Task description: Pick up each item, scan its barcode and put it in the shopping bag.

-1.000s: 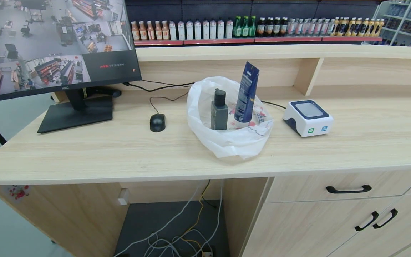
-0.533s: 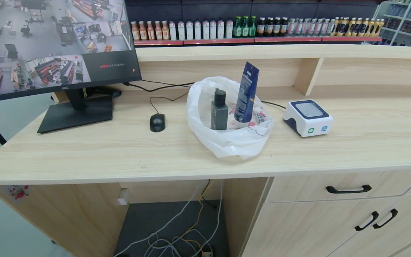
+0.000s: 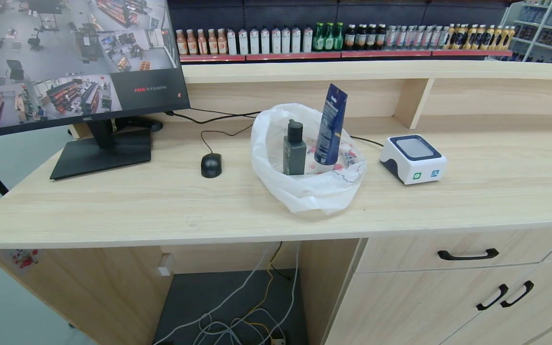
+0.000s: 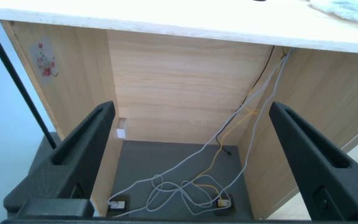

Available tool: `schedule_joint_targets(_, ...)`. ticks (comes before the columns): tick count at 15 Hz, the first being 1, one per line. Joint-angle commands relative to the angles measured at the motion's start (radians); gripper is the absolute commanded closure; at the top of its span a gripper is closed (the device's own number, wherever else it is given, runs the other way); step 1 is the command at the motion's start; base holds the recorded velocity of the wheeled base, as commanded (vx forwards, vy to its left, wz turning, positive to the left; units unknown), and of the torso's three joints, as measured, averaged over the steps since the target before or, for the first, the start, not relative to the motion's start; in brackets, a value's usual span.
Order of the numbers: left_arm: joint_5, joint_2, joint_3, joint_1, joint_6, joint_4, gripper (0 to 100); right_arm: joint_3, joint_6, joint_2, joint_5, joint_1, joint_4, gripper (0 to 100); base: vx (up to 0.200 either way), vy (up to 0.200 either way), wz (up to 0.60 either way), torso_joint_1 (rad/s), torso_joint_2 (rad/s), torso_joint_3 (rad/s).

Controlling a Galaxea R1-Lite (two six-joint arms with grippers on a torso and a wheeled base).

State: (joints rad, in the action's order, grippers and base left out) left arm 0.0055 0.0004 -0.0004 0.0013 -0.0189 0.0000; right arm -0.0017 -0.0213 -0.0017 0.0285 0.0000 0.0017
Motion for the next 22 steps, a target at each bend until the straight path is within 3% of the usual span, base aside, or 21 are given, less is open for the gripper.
schedule_joint_targets(1, 0.001, 0.0, 0.0, 0.0, 0.002, 0.0, 0, 0.0, 0.0, 0.002, 0.001, 0.0, 0.0, 0, 0.0, -0.2, 0.0, -0.002, -0.01, -0.002)
schedule_joint_targets(17, 0.001, 0.0, 0.0, 0.0, 0.001, 0.0, 0, 0.0, 0.0, 0.002, 0.001, 0.0, 0.0, 0, 0.0, -0.2, 0.0, 0.005, 0.0, 0.002)
schedule_joint_targets(22, 0.001, 0.0, 0.0, 0.0, 0.002, 0.0, 0, 0.0, 0.0, 0.002, 0.001, 0.0, 0.0, 0, 0.0, 0.0, 0.0, 0.0, 0.0, 0.0)
